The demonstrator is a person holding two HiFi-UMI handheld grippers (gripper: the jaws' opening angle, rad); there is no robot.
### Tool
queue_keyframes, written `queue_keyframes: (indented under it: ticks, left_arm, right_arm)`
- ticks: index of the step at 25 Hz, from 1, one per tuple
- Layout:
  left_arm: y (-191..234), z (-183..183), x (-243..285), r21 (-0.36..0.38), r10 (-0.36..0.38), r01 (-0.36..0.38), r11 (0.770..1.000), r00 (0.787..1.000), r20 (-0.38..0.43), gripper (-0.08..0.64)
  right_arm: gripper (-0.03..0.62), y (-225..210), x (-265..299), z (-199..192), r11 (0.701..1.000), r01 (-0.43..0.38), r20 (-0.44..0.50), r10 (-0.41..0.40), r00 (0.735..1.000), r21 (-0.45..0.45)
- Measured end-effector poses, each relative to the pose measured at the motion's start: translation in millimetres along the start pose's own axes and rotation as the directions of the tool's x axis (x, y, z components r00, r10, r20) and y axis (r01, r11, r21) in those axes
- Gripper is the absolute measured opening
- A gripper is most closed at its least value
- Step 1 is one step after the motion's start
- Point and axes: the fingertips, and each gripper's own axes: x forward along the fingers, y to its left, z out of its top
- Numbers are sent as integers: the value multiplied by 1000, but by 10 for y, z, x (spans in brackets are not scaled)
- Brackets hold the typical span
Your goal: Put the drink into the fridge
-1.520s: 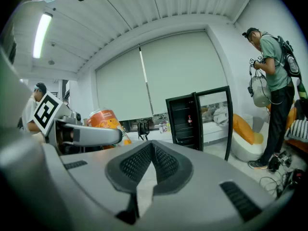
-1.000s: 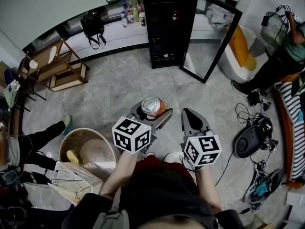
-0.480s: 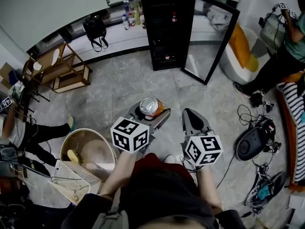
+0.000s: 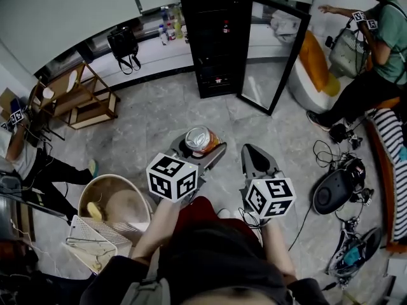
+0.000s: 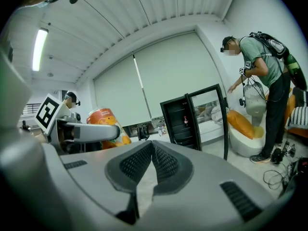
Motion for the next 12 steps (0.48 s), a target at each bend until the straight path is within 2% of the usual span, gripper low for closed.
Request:
queue_keyframes:
  ticks: [12]
  left_arm:
    - [-52, -3, 86, 24, 17, -16, 1000, 1000, -12, 344]
  right_arm:
    - [18, -129, -17, -45, 1000, 0, -6, 0, 1000, 28]
